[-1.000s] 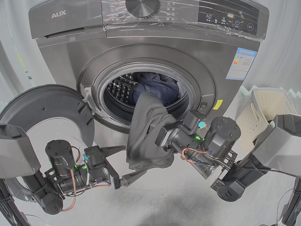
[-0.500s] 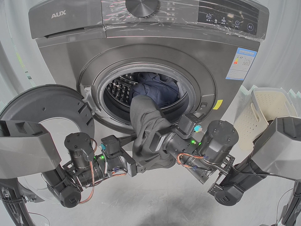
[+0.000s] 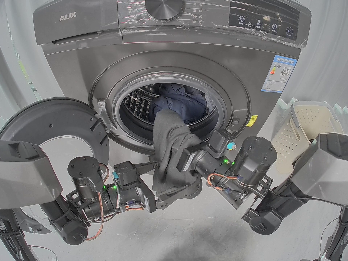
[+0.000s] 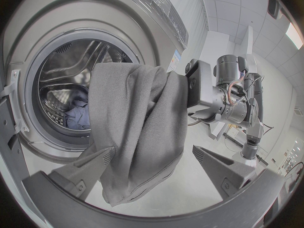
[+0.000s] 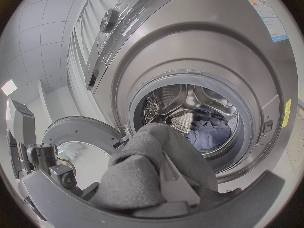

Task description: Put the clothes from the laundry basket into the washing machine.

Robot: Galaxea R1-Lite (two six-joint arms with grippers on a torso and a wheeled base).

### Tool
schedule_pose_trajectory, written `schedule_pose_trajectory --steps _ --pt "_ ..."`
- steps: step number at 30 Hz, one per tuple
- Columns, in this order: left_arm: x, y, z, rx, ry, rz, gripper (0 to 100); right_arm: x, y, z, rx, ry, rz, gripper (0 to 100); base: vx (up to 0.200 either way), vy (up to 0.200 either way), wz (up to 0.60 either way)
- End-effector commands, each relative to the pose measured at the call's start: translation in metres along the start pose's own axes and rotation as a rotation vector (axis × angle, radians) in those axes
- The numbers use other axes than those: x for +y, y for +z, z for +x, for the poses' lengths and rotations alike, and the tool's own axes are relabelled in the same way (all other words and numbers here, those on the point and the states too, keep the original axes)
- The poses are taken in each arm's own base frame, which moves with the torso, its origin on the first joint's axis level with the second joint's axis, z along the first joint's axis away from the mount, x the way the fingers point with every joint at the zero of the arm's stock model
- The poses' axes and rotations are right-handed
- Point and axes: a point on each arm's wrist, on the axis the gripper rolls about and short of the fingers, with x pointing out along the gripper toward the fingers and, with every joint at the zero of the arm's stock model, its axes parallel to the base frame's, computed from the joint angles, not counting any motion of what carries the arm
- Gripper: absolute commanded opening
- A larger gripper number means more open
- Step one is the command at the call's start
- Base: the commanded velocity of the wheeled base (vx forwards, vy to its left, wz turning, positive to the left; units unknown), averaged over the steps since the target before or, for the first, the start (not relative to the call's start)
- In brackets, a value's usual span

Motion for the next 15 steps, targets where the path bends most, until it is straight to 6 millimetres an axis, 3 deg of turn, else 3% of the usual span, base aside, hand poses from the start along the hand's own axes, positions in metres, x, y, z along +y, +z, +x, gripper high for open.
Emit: schedule_pose_trajectory --steps 1,11,15 --pt "-0.001 0.004 -0.003 -0.011 -0.005 0.004 100 -0.002 0.0 0.0 0.0 -0.006 -0.002 0 0.0 0.0 0.0" --pt "0.006 -0.008 0.011 0.007 0.0 -0.002 100 0.006 -0.001 -0.001 0.002 0.014 0.003 0 0.0 0.0 0.0" --pt "0.017 -0.014 0.027 -0.004 0.024 -0.011 100 0.011 -0.002 -0.004 0.011 0.029 0.009 0 0.0 0.0 0.0"
